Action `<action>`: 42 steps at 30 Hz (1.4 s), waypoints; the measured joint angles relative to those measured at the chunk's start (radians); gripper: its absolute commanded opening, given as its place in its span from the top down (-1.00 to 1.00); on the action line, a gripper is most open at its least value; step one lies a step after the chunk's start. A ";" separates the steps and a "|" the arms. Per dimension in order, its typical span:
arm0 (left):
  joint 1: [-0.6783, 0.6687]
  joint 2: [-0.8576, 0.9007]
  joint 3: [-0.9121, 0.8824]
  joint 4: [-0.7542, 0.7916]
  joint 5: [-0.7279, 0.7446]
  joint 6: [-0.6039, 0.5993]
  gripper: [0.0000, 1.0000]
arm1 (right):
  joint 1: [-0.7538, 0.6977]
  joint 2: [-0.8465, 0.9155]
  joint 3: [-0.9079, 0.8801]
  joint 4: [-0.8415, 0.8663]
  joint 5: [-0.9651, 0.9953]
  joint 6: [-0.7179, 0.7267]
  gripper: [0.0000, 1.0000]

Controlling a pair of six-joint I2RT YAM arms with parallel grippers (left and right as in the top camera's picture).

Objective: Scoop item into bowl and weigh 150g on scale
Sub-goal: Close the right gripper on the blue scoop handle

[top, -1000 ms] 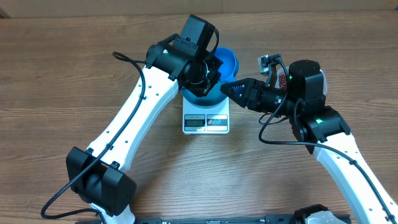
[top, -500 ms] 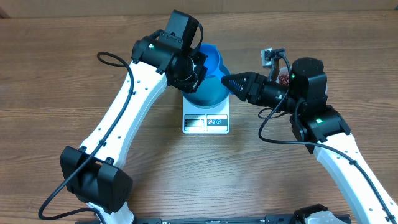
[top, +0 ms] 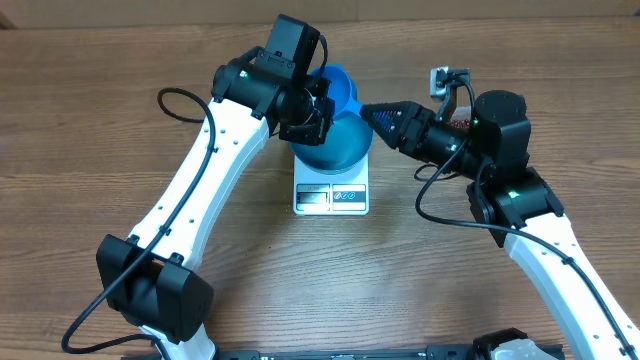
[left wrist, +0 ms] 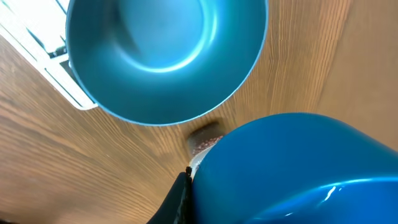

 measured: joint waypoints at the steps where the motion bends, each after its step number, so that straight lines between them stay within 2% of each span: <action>1: 0.000 0.000 0.000 0.000 0.000 -0.017 0.91 | 0.000 0.000 0.000 0.000 0.005 0.003 -0.03; 5: 0.000 0.000 0.000 0.005 0.014 -0.064 0.91 | 0.000 0.000 0.000 0.001 0.023 0.015 -0.01; 10: -0.005 0.000 0.000 0.013 0.053 -0.107 0.91 | 0.000 0.000 0.000 0.004 0.046 0.023 0.21; 22: -0.012 0.000 0.000 0.014 0.113 -0.136 0.91 | 0.000 0.000 0.000 0.033 0.101 0.023 0.25; 31: -0.035 0.000 0.000 0.011 0.121 -0.156 0.91 | 0.000 0.000 0.000 0.036 0.130 0.024 0.65; 42: -0.039 0.000 0.000 0.011 0.120 -0.179 0.91 | 0.000 0.000 0.000 0.026 0.140 0.026 0.65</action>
